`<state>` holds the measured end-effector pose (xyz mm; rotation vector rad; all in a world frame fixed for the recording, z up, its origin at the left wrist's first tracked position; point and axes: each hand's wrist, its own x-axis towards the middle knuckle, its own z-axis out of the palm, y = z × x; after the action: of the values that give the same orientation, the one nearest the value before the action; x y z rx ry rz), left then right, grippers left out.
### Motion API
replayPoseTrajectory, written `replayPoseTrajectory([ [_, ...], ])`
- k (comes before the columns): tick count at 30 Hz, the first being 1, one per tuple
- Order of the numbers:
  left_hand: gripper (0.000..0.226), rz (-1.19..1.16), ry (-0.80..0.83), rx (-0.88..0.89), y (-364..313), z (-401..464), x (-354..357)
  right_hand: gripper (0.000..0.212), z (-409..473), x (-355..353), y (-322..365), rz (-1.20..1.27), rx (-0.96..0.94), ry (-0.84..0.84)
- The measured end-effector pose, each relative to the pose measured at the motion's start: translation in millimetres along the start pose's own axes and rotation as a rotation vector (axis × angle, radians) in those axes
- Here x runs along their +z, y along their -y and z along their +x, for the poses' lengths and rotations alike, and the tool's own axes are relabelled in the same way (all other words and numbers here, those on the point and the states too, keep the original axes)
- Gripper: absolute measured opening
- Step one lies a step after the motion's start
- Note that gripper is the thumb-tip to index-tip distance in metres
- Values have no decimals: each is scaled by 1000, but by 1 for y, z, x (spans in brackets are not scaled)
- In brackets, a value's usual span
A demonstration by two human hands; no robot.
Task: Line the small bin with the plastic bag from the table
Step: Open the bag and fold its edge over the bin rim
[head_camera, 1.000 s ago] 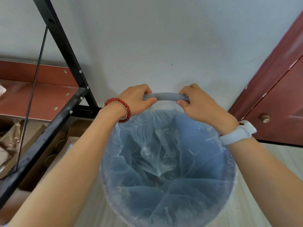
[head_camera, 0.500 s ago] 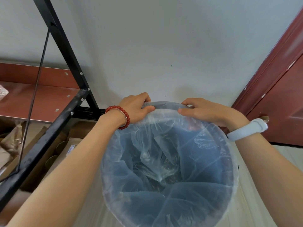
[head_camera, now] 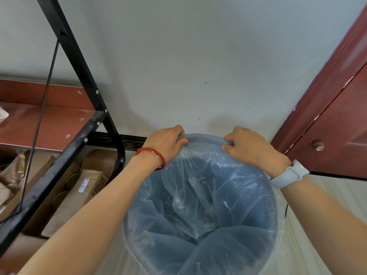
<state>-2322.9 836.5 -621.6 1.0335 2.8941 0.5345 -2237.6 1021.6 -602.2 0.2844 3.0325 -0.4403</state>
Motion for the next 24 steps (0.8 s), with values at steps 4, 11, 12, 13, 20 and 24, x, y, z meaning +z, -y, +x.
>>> replayPoseTrajectory([
  [4, 29, 26, 4, -23, 3, -2, 7, 22, -2, 11, 3, 59, 28, -13],
  [11, 27, 170, 2, -263, 11, -15, -6, 49, 4, 10, 0, 45, 40, -54],
  [12, 27, 191, 72, -262, 16, -17, -14, 48, 6, 10, -2, 46, 60, -72],
  [13, 29, 193, 177, -245, 21, -19, -23, 46, 8, 10, -4, 52, 86, -89],
  [20, 52, 4, 406, -163, 20, -18, -52, 30, 12, 23, 17, 42, 44, -163],
  [24, 44, -141, 79, -1, 4, -5, -46, 31, 12, 19, 38, -89, -66, -266],
])
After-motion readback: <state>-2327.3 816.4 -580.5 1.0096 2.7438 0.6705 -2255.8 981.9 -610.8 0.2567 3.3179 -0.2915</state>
